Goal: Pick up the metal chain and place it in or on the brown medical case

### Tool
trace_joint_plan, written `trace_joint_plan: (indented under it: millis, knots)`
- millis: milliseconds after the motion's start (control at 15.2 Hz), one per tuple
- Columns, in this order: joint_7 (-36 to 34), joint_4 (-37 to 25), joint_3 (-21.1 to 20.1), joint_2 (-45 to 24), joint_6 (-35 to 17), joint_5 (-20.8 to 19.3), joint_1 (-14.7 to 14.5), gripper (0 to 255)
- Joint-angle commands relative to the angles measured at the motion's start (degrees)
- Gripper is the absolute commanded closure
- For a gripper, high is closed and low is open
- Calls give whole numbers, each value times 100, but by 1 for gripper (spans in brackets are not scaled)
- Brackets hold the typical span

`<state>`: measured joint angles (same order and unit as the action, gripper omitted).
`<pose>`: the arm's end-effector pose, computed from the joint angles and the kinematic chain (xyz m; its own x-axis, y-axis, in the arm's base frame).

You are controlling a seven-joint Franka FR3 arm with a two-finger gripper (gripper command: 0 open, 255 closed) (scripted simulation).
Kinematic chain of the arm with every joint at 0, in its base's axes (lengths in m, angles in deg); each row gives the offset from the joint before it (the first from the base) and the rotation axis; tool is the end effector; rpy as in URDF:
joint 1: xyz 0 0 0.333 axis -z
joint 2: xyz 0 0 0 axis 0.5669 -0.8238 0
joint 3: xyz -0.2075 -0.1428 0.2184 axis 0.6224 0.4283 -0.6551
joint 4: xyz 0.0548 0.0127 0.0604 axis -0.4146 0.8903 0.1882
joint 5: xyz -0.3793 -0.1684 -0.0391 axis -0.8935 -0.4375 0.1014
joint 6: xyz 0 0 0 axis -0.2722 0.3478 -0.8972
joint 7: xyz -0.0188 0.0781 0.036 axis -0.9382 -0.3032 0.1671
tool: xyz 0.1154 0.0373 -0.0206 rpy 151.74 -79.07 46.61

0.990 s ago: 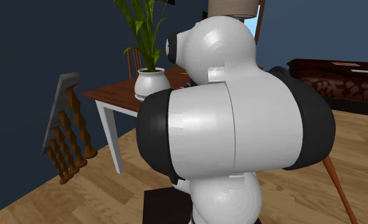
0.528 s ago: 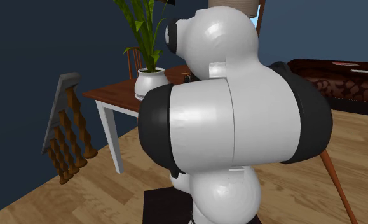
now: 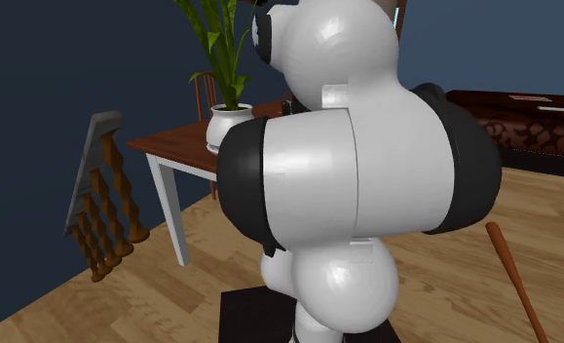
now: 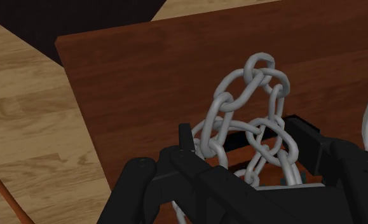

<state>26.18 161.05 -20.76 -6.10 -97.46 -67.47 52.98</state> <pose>0.3290 -0.0381 0.6560 0.6782 -0.7328 0.0550 -0.7254 -0.6795 -0.1099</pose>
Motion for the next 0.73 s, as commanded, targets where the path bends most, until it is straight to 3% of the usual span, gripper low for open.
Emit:
trace_joint_plan:
  millis: [0,660]
  knots:
    - [-3,-207,17,-63,145,-15,6,255]
    - [-68,-1284,47,-449,834,-54,24,255]
